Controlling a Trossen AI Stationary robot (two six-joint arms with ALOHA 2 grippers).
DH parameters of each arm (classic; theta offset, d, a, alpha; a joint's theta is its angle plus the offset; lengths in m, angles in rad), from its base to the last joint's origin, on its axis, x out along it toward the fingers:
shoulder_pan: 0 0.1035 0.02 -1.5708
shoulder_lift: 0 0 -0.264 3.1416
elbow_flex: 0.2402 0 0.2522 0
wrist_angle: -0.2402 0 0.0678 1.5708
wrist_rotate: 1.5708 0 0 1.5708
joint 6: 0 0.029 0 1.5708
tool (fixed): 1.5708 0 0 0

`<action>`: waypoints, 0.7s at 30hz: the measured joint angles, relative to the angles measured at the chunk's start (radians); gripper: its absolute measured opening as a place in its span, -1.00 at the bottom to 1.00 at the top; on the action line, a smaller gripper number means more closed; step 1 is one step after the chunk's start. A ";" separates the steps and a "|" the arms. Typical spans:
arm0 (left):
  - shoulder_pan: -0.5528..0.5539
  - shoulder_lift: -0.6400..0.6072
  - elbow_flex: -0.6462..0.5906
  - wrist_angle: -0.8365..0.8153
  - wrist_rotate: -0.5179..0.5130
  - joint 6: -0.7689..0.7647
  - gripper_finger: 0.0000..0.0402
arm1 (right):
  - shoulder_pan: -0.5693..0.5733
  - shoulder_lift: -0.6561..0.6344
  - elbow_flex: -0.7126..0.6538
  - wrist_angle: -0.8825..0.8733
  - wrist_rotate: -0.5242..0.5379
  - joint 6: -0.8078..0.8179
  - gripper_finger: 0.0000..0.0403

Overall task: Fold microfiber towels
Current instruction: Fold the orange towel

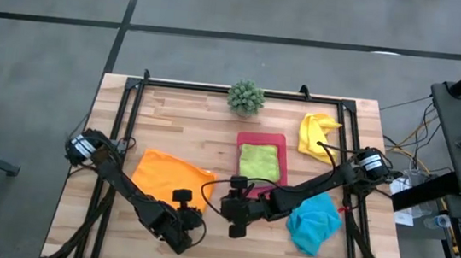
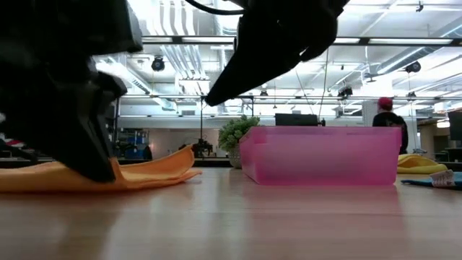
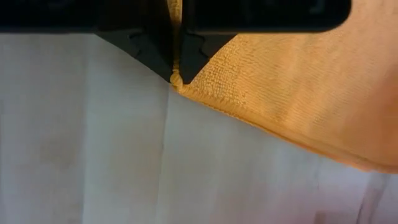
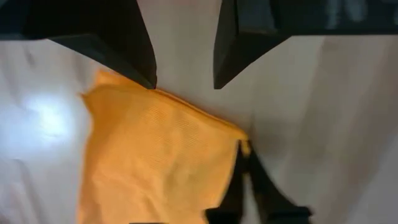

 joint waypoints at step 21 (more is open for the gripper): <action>-0.067 -0.141 -0.003 -0.023 -0.011 -0.009 -1.00 | 0.000 0.267 0.077 0.249 0.165 -0.284 0.23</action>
